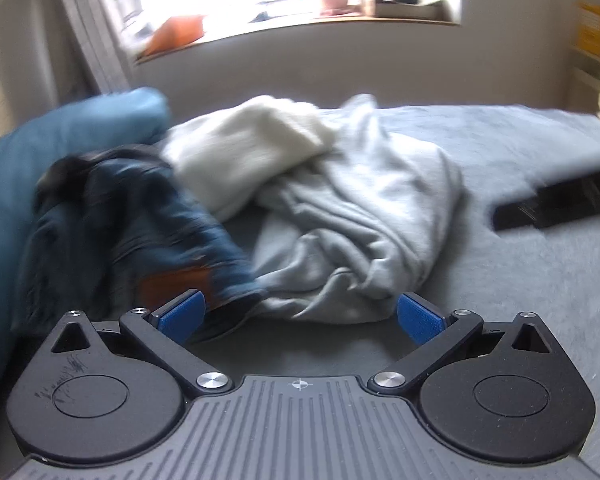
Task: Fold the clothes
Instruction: 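Grasp the grey hoodie with the left gripper while the right gripper grasps it too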
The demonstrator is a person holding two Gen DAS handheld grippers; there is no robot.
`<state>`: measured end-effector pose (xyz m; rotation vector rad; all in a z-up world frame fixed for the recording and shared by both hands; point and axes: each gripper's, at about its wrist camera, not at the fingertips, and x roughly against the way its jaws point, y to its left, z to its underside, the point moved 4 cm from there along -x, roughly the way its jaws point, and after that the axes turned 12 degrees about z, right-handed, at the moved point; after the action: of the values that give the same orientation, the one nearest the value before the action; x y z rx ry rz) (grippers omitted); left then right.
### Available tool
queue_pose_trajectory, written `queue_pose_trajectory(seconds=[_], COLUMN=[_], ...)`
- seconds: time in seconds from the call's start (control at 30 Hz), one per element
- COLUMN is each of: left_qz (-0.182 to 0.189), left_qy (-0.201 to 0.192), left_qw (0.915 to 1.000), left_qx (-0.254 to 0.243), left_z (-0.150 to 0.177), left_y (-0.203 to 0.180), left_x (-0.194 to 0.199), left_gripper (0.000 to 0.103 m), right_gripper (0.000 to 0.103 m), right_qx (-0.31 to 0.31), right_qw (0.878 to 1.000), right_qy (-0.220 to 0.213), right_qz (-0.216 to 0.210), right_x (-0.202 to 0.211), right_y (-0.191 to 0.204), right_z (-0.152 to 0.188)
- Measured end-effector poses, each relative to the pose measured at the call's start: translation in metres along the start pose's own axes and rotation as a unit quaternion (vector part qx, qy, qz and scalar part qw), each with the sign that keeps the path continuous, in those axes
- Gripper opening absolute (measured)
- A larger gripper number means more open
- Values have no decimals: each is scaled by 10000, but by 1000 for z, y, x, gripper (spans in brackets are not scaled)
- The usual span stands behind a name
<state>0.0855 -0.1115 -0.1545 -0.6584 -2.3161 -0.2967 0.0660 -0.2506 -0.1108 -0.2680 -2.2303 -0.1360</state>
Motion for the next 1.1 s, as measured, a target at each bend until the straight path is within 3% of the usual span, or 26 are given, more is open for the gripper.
queue_pose_trajectory(seconds=[0.23, 0.3, 0.33, 0.4, 0.57, 0.63, 0.67, 0.7, 0.77, 0.8, 1.1], left_qz=[340, 422, 432, 427, 326, 358, 393, 460, 594, 647, 1330], left_qy=[-172, -98, -20, 134, 197, 156, 137, 114, 76, 47, -238], left_qw=[9977, 9971, 9969, 9966, 9962, 9961, 9960, 9961, 9957, 9953, 9883], left_qx=[-561, -632, -661, -689, -784, -795, -786, -746, -705, -719, -704], left_z=[8, 12, 14, 18, 22, 21, 20, 19, 17, 17, 29], left_y=[-25, -30, -32, -33, -35, -35, -35, -35, -34, -33, -23], left_x=[-48, -61, -68, -78, -89, -87, -85, -81, -71, -66, -3], left_gripper=[92, 79, 77, 59, 53, 41, 34, 25, 18, 14, 3], right_gripper=[88, 78, 77, 74, 74, 67, 58, 46, 27, 23, 17], right_qx=[584, 814, 920, 1134, 1879, 2193, 2297, 2272, 1922, 1743, 876], right_qw=[9965, 9940, 9926, 9897, 9801, 9742, 9719, 9724, 9796, 9828, 9925], right_qy=[-84, 44, 103, 268, 518, 530, 521, 518, 585, 604, 799], right_qz=[-597, -731, -782, -832, -364, -101, 16, 87, 66, 36, -306], right_x=[-64, -83, -91, -107, -136, -140, -140, -139, -130, -124, -85], right_y=[37, 51, 58, 70, 96, 102, 104, 103, 95, 90, 64], right_z=[-28, -32, -33, -34, -26, -22, -22, -23, -29, -32, -38])
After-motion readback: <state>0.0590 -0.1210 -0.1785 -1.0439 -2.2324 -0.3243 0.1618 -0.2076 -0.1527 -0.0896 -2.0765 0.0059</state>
